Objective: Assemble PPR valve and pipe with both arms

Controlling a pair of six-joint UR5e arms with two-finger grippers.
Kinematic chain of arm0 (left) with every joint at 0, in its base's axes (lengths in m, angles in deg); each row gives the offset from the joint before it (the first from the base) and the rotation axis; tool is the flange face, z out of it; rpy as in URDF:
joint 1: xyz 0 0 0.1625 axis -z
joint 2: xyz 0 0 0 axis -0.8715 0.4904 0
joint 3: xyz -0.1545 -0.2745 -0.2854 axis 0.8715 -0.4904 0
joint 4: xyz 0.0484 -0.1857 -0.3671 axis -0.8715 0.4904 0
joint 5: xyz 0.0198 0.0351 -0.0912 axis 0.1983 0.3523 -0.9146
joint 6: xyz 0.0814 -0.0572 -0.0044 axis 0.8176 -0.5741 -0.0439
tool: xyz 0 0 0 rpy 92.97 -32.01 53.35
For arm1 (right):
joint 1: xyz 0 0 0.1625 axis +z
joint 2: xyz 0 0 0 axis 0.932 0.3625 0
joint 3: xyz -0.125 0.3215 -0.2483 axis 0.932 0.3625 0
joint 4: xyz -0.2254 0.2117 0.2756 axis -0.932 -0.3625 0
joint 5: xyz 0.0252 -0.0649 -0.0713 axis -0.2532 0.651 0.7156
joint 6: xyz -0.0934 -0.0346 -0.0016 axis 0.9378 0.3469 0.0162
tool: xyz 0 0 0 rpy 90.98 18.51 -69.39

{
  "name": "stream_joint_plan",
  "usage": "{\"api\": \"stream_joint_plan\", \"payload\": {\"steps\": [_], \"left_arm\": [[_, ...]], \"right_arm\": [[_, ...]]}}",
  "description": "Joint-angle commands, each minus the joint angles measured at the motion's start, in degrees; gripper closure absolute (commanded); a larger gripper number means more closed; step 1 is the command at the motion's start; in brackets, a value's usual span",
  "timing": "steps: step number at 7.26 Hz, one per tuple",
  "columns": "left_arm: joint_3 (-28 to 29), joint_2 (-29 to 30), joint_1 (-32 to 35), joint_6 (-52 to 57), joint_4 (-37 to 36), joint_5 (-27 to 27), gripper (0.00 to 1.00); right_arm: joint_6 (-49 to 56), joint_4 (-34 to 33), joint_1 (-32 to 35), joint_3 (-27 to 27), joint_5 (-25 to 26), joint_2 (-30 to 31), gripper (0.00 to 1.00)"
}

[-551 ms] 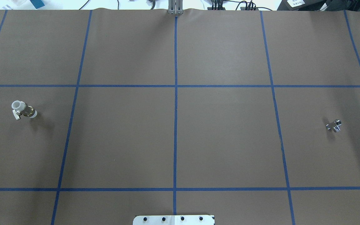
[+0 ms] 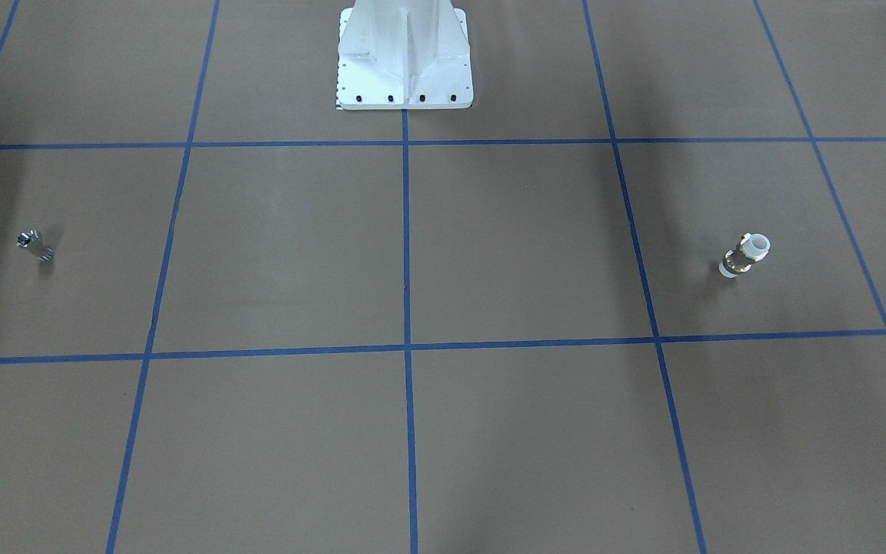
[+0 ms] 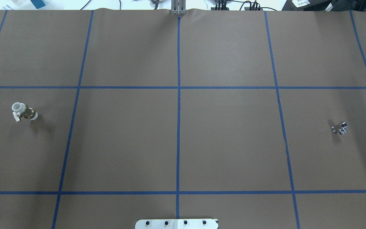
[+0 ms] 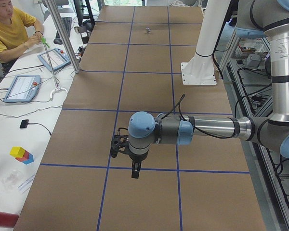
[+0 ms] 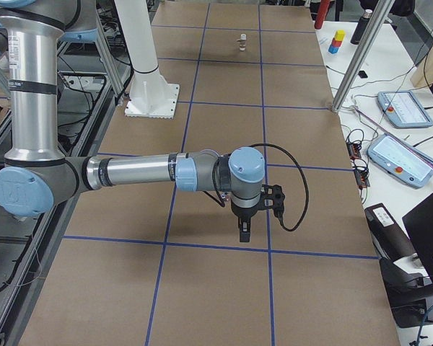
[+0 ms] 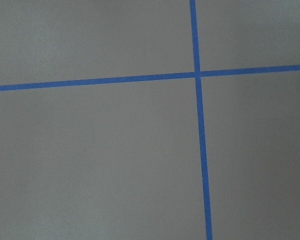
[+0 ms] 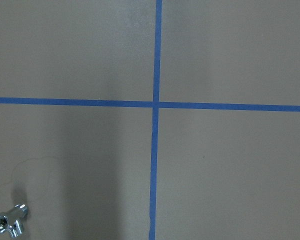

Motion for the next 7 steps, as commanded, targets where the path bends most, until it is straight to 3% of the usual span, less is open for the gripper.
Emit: {"api": "stream_joint_plan", "payload": {"steps": [1, 7], "left_arm": [[-2.4, 0.17, -0.26, 0.0, 0.12, -0.96, 0.0], [-1.01, 3.42, -3.51, -0.26, 1.34, -1.67, 0.0]], "right_arm": [[0.0, 0.07, 0.0, 0.04, 0.0, 0.0, 0.0], [0.0, -0.02, -0.26, 0.04, -0.17, 0.0, 0.0]]}}
